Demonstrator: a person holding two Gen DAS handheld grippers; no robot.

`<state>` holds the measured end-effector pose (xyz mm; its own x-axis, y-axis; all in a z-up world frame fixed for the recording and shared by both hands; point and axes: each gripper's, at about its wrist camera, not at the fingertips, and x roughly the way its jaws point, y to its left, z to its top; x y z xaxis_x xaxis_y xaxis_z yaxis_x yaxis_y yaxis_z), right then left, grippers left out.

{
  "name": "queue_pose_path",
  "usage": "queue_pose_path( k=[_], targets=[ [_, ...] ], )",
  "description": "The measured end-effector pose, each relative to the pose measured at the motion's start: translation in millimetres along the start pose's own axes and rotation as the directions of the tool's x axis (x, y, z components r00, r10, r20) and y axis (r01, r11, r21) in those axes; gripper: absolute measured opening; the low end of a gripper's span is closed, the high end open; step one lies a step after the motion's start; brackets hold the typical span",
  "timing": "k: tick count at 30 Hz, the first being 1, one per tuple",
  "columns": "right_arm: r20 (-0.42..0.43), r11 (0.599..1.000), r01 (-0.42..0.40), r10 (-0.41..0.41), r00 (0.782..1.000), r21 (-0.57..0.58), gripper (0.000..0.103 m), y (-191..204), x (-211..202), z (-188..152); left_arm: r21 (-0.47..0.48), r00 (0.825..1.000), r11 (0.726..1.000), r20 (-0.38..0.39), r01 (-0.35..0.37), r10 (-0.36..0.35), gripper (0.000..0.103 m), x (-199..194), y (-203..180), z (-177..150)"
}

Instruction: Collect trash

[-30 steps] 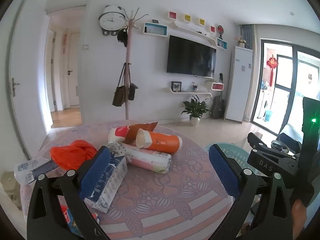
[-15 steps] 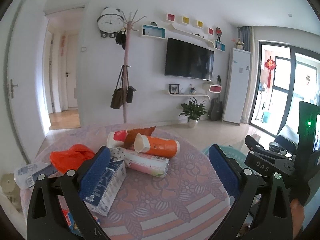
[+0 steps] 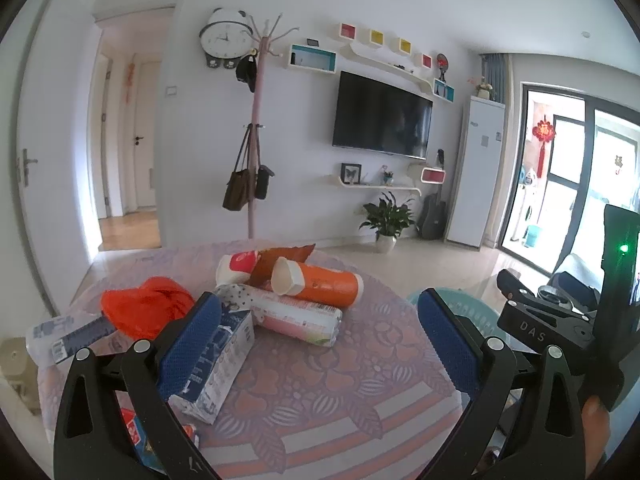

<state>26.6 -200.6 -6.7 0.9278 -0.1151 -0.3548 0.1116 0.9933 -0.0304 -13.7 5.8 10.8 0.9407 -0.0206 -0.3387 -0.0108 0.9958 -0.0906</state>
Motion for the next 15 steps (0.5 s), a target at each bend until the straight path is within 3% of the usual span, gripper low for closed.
queue_pose_path(
  k=[15],
  targets=[
    [-0.001, 1.000, 0.003, -0.003, 1.000, -0.015, 0.096, 0.4, -1.9, -5.9, -0.023, 1.000, 1.000, -0.018, -0.002, 0.001, 0.095, -3.0, 7.8, -6.5]
  ],
)
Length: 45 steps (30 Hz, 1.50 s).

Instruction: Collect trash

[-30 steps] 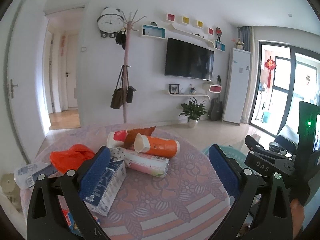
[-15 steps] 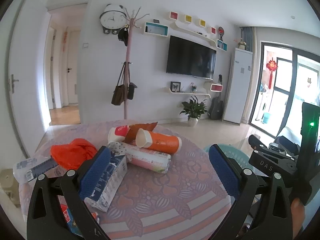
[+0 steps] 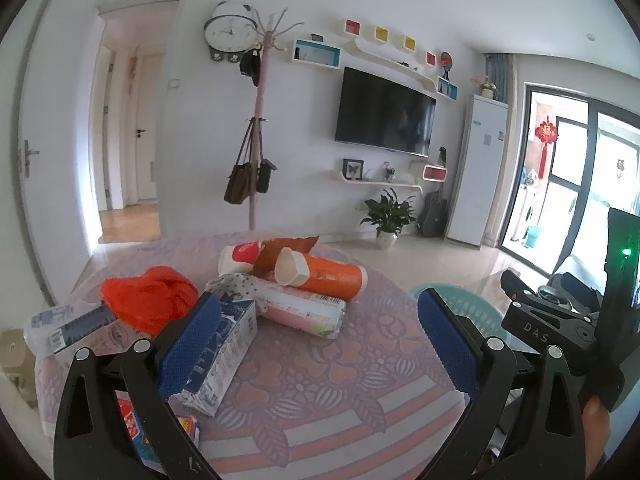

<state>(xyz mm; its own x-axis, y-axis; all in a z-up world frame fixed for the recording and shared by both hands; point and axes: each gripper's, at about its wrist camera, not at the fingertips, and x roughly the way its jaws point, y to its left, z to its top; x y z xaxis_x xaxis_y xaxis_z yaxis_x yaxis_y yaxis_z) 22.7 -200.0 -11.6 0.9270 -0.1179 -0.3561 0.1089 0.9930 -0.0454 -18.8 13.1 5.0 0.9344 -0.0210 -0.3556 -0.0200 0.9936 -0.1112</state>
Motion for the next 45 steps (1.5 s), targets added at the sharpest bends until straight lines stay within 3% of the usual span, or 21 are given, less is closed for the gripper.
queue_pose_path(
  k=[7, 11, 16, 21, 25, 29, 33, 37, 45],
  targets=[
    [0.001, 1.000, -0.008, 0.008, 1.000, -0.006, 0.096, 3.5, -2.3, -0.4, -0.006, 1.000, 1.000, -0.008, -0.014, 0.014, 0.095, -6.4, 8.4, 1.2],
    [-0.001, 1.000, -0.022, 0.022, 1.000, -0.016, 0.091, 8.8, -3.8, 0.0, -0.014, 0.999, 0.999, -0.010, -0.036, 0.036, 0.095, -13.1, 20.3, 1.4],
    [0.002, 0.997, -0.061, 0.061, 0.998, -0.038, 0.081, 20.5, -7.5, 0.9, -0.023, 0.995, 0.995, -0.015, -0.098, 0.097, 0.095, -27.8, 42.8, -1.6],
    [-0.037, 0.985, -0.166, 0.165, 0.986, -0.053, 0.060, 43.7, -4.5, 0.6, -0.045, 0.984, 0.983, -0.044, -0.177, 0.175, 0.095, -42.5, 74.1, -11.6],
    [-0.059, 0.967, -0.246, 0.242, 0.969, -0.069, 0.057, 65.5, -5.1, 0.1, -0.097, 0.972, 0.970, -0.094, -0.223, 0.215, 0.096, -48.1, 107.5, -23.0],
    [-0.122, 0.927, -0.367, 0.356, 0.926, -0.078, 0.057, 100.8, -6.4, 2.2, -0.147, 0.967, 0.960, -0.131, -0.238, 0.220, 0.095, -52.8, 135.3, -30.7],
    [-0.199, 0.855, -0.513, 0.491, 0.848, -0.074, 0.058, 147.8, -11.4, -3.1, -0.151, 0.958, 0.957, -0.181, -0.248, 0.220, 0.095, -52.5, 152.2, -43.8],
    [-0.295, 0.794, -0.605, 0.566, 0.770, -0.055, 0.065, 198.4, -6.0, -11.2, -0.119, 0.953, 0.966, -0.229, -0.231, 0.200, 0.095, -47.5, 151.0, -61.5],
    [-0.478, 0.796, -0.604, 0.548, 0.687, 0.044, 0.075, 245.3, 36.8, -25.5, -0.057, 0.944, 0.983, -0.294, -0.174, 0.150, 0.095, -30.9, 129.8, -86.9]
  ],
)
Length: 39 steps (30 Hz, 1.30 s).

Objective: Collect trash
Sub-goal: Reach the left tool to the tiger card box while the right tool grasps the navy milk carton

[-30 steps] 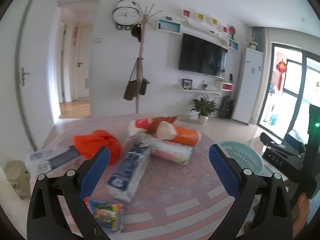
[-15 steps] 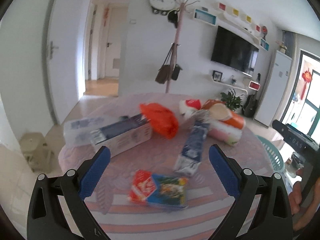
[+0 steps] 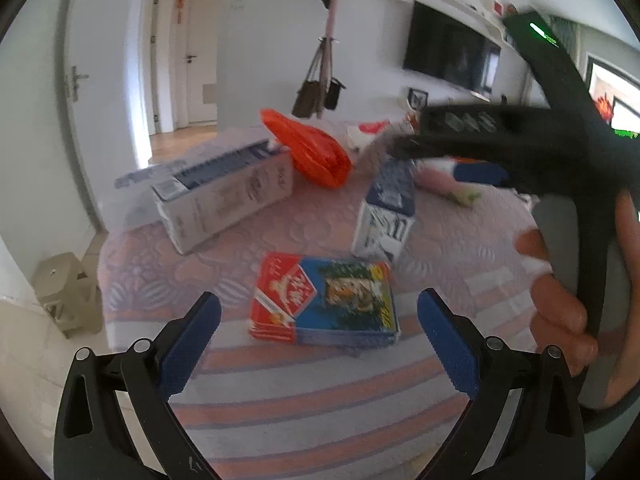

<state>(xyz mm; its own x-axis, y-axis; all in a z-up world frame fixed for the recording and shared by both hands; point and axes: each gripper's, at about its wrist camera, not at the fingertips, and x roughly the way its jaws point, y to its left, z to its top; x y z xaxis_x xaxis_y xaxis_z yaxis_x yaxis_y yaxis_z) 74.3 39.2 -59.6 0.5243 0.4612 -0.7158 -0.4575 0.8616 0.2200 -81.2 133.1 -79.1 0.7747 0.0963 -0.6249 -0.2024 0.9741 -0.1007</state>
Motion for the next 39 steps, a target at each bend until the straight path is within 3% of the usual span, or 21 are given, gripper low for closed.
queue_pose_path(
  k=[5, 11, 15, 22, 25, 30, 33, 36, 39],
  targets=[
    [-0.103, 0.999, 0.009, -0.005, 0.995, 0.038, 0.075, 2.7, 31.5, 5.2, 0.046, 1.000, 0.999, -0.026, 0.002, 0.000, 0.094, 10.7, -18.1, -5.0],
    [-0.152, 0.999, 0.015, -0.019, 0.988, -0.031, 0.076, 7.0, 44.0, 14.9, 0.030, 0.998, 0.999, -0.044, -0.044, 0.046, 0.094, 15.4, -14.6, -3.9],
    [-0.186, 0.999, -0.029, 0.024, 0.982, -0.024, 0.076, -3.2, 47.7, 16.8, 0.006, 0.998, 0.999, -0.044, -0.037, 0.038, 0.094, 14.3, -9.9, -3.3],
    [-0.257, 0.994, -0.093, 0.103, 0.961, 0.050, 0.076, -13.4, 59.4, 12.8, 0.068, 0.992, 0.992, -0.062, -0.108, 0.112, 0.094, 18.5, -22.6, -5.8],
    [-0.241, 0.997, -0.079, 0.078, 0.968, 0.006, 0.076, -9.5, 55.8, 9.7, 0.070, 0.989, 0.990, -0.071, -0.126, 0.131, 0.094, 17.1, -20.8, -8.9],
    [-0.211, 0.995, -0.101, 0.095, 0.973, -0.018, 0.046, -20.3, 29.6, 0.3, 0.056, 0.981, 0.985, -0.096, -0.164, 0.169, 0.090, 10.0, -6.9, -13.2],
    [-0.170, 0.996, -0.069, 0.059, 0.984, -0.058, 0.036, -28.8, 10.2, -7.7, 0.040, 0.977, 0.982, -0.095, -0.185, 0.189, 0.090, 6.1, 5.9, -14.4],
    [-0.138, 0.995, -0.026, 0.012, 0.990, -0.099, 0.033, -35.7, -2.5, -13.7, -0.004, 0.972, 0.976, -0.095, -0.218, 0.217, 0.090, -1.7, 25.6, -12.7],
    [-0.133, 0.995, -0.028, 0.015, 0.991, -0.094, 0.033, -45.8, -10.1, -17.8, -0.082, 0.983, 0.983, -0.098, -0.166, 0.157, 0.088, -4.2, 47.7, -5.1]
  ],
)
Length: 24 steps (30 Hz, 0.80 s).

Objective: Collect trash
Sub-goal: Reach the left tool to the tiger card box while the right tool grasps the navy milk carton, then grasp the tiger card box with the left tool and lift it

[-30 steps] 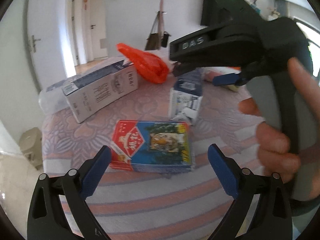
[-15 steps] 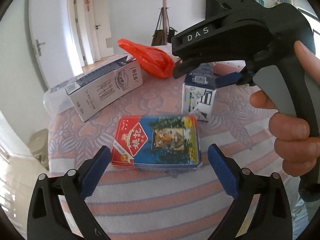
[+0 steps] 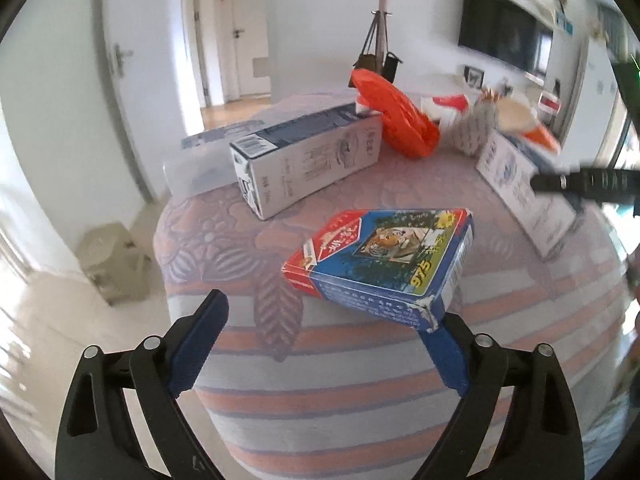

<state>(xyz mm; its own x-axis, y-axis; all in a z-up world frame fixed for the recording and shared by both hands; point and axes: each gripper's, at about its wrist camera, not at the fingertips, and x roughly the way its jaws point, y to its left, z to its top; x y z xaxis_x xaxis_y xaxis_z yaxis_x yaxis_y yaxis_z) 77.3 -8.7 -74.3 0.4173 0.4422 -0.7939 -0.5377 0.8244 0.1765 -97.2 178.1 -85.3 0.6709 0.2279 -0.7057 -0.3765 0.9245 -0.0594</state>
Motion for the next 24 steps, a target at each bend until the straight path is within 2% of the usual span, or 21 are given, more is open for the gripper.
queue_pose_path(
  k=[1, 2, 3, 5, 8, 11, 12, 15, 19, 24],
  targets=[
    [-0.002, 1.000, -0.025, 0.025, 1.000, -0.008, 0.033, -2.9, -2.5, -1.4, -0.020, 0.999, 0.998, -0.004, 0.052, -0.052, 0.089, -2.5, 1.5, 2.0],
    [-0.003, 0.999, -0.033, 0.033, 0.999, -0.015, 0.033, -5.2, -4.3, -2.8, -0.048, 0.989, 0.988, -0.026, 0.147, -0.149, 0.090, -3.8, 5.5, 4.1],
    [-0.002, 0.999, -0.035, 0.035, 0.999, -0.027, 0.033, -6.6, -6.4, -4.0, -0.071, 0.977, 0.976, -0.045, 0.206, -0.210, 0.090, -1.4, 7.3, 5.7],
    [0.004, 0.998, -0.034, 0.034, 0.999, -0.045, 0.033, -8.5, -7.4, -4.6, -0.127, 0.963, 0.960, -0.072, 0.249, -0.259, 0.090, 3.7, 6.6, 8.7],
    [0.000, 0.997, -0.055, 0.055, 0.998, -0.049, 0.033, -13.4, -6.9, -1.5, -0.227, 0.950, 0.939, -0.115, 0.259, -0.290, 0.090, 13.9, 9.8, 12.0],
    [-0.002, 0.996, -0.070, 0.070, 0.998, -0.062, 0.033, -16.3, -2.8, 1.1, -0.275, 0.955, 0.936, -0.134, 0.222, -0.266, 0.090, 21.1, 2.5, 14.7],
    [-0.003, 0.995, -0.078, 0.078, 0.997, -0.066, 0.034, -17.2, -1.3, 1.8, -0.280, 0.962, 0.941, -0.137, 0.191, -0.236, 0.090, 23.9, -1.0, 17.8],
    [-0.007, 0.993, -0.085, 0.084, 0.996, -0.085, 0.036, -15.8, 4.4, 2.5, -0.249, 0.970, 0.958, -0.154, 0.146, -0.188, 0.089, 34.2, -19.7, 28.5],
    [0.001, 0.993, -0.085, 0.086, 0.996, -0.083, 0.041, -19.7, 8.0, 4.2, -0.121, 0.983, 0.991, -0.161, 0.065, -0.084, 0.084, 46.9, -51.6, 36.7],
    [0.004, 0.994, -0.077, 0.077, 0.997, -0.077, 0.042, -23.8, 11.2, 5.2, 0.030, 0.988, 0.999, -0.151, -0.024, 0.028, 0.071, 50.7, -75.0, 33.8]
  ],
)
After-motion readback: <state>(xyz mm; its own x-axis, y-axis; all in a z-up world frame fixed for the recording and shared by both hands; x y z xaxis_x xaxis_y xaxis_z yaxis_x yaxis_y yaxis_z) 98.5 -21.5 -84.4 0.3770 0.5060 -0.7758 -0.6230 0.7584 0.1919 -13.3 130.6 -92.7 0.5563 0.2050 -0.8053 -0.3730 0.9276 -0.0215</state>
